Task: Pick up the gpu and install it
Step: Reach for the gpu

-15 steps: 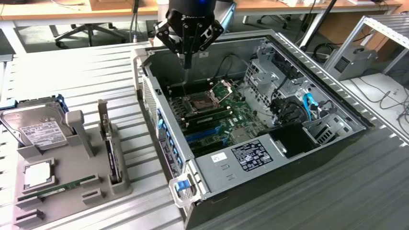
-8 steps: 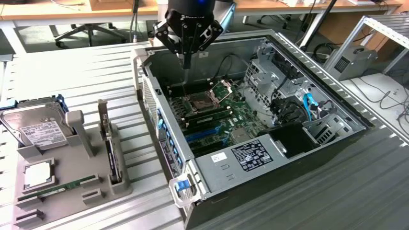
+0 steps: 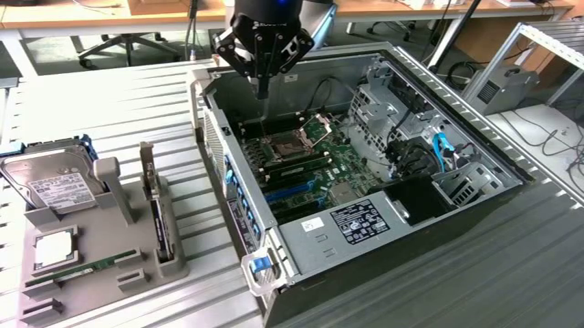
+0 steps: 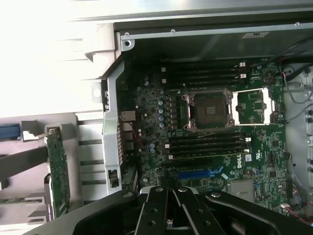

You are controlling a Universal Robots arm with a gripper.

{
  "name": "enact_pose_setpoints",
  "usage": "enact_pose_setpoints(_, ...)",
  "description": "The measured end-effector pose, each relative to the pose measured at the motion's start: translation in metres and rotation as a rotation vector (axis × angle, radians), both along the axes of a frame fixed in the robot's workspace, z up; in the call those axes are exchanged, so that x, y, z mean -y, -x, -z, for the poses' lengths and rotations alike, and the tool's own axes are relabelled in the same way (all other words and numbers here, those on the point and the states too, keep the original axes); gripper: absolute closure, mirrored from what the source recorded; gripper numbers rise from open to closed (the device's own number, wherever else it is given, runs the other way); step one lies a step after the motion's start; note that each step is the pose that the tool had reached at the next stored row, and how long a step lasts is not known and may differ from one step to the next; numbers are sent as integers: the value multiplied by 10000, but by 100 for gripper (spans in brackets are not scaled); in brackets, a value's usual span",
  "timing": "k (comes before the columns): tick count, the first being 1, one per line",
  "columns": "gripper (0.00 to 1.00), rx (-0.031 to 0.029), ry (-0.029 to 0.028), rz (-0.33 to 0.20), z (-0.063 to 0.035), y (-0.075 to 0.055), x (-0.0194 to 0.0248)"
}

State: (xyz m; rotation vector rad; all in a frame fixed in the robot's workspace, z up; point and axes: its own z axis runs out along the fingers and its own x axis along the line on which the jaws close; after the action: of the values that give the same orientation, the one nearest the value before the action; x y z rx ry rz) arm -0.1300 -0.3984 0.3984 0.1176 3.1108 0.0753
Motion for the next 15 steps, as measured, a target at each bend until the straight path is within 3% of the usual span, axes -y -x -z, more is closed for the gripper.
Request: enact_pose_setpoints(15,89,3,6,0,0,60,0)
